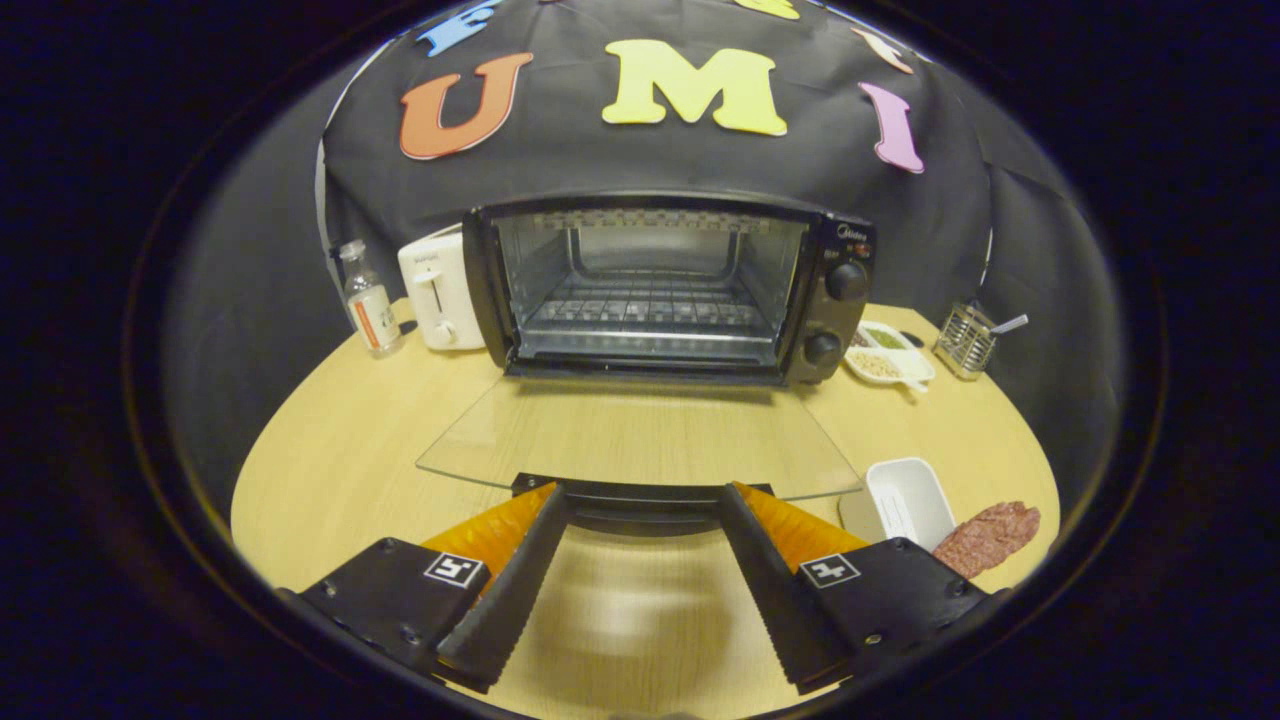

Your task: Open the toaster oven, put the food inside, and close the toaster oven door.

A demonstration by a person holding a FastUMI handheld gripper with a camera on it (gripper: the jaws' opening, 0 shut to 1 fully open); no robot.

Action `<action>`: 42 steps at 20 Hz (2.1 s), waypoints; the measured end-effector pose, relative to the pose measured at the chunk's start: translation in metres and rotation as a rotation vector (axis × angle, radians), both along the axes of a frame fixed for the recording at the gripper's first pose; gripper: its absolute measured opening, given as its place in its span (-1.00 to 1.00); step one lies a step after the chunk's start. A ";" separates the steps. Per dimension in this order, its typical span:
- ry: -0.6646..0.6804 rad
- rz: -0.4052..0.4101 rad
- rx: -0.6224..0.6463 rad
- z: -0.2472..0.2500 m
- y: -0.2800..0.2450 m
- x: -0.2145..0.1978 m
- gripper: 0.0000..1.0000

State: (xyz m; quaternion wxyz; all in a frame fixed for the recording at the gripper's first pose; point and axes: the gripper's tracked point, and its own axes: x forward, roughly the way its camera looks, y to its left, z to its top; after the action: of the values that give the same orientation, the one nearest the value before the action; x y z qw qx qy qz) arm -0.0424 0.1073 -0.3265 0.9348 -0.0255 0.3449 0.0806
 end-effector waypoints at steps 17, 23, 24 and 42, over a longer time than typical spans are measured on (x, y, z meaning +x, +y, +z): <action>-0.163 0.123 -0.088 0.116 -0.137 0.029 1.00; -0.091 0.115 -0.084 0.112 -0.246 0.025 1.00; -0.060 0.126 -0.064 0.103 -0.254 0.021 1.00; 0.579 0.197 0.659 0.030 -0.239 -0.044 -0.58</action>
State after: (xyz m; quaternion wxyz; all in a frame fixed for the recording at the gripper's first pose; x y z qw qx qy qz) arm -0.0865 -0.1318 -0.2965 0.7459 0.2646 0.5441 0.2786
